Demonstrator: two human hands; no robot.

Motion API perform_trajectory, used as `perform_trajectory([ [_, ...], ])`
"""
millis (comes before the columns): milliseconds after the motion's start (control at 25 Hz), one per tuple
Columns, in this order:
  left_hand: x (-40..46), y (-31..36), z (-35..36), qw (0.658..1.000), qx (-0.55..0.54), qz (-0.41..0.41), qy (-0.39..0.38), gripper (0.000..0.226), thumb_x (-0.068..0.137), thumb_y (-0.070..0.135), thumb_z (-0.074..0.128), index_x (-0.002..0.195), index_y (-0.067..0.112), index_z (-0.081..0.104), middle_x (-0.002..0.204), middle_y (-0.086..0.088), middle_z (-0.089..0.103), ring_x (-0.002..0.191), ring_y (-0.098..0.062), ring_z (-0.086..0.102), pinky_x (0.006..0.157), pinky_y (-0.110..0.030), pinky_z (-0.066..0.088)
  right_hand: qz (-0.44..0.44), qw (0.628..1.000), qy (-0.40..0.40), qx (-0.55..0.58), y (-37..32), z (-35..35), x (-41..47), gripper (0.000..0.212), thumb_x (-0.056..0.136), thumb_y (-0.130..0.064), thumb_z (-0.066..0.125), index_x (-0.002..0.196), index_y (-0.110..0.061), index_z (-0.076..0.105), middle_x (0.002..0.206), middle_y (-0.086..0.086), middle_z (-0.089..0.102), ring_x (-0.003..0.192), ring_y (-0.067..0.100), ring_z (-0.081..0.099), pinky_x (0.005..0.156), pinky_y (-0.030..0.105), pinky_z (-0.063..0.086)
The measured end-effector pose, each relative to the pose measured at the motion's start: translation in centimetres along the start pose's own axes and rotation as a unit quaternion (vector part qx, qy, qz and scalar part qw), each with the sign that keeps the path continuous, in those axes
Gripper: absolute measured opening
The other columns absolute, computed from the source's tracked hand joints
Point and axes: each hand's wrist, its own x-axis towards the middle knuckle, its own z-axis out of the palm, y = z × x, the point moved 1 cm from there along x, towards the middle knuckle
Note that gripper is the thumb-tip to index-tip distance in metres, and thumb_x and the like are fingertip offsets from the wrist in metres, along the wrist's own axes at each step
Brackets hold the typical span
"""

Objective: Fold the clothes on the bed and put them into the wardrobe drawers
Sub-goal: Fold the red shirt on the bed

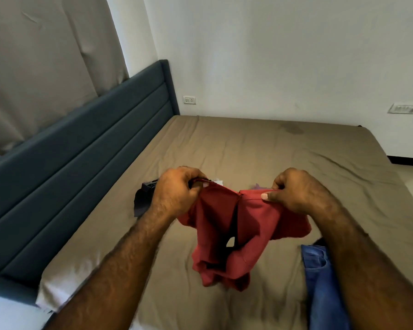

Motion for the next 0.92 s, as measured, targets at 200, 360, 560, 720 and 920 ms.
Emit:
perform_trajectory([
  [200,-0.4,0.1,-0.5,0.983,-0.111,-0.144,-0.018,0.017,0.085,0.039,0.086,0.081,0.025,0.077,0.073,0.006,0.073,0.067,-0.009,0.069,0.061,-0.028,0.058,-0.014,0.942,-0.077,0.326,1.1,0.3,-1.0,0.023,0.095,-0.029,0.076,0.082,-0.010,0.079,0.078,0.011,0.075,0.069,0.024,0.063,0.066,0.036,0.053],
  [360,-0.5,-0.5,-2.1,0.922,-0.338,-0.178,-0.055,0.009,0.095,0.019,0.077,0.092,0.012,0.079,0.086,-0.008,0.078,0.076,-0.018,0.073,0.075,-0.041,0.060,-0.009,0.917,-0.095,0.387,2.0,0.0,-1.2,0.009,0.096,-0.006,0.072,0.093,0.000,0.079,0.083,0.023,0.072,0.077,0.030,0.060,0.074,0.040,0.048],
  [560,-0.5,-0.8,-2.6,0.969,-0.138,-0.193,0.064,0.014,0.081,0.032,0.091,0.083,0.025,0.080,0.078,0.009,0.077,0.076,-0.005,0.072,0.067,-0.022,0.055,0.051,0.949,-0.036,0.308,2.3,0.0,-1.0,0.030,0.080,-0.035,0.090,0.076,-0.007,0.079,0.067,0.003,0.073,0.057,0.018,0.057,0.056,0.030,0.044],
  [720,-0.8,-1.4,-1.9,0.936,-0.288,-0.204,-0.014,0.011,0.086,0.022,0.087,0.087,0.015,0.078,0.081,-0.005,0.078,0.074,-0.017,0.072,0.074,-0.042,0.061,0.002,0.859,-0.099,0.502,2.4,0.6,-1.8,0.015,0.092,-0.018,0.073,0.083,-0.007,0.075,0.076,0.007,0.067,0.066,0.017,0.056,0.055,0.024,0.047],
  [920,-0.8,-2.5,-3.1,0.936,-0.267,-0.226,0.042,0.015,0.079,0.022,0.092,0.085,0.016,0.080,0.080,-0.002,0.079,0.079,-0.021,0.076,0.076,-0.038,0.061,0.017,0.883,-0.103,0.458,3.2,0.1,-2.1,0.022,0.086,-0.026,0.080,0.083,-0.005,0.074,0.072,0.013,0.062,0.062,0.021,0.053,0.061,0.032,0.044],
])
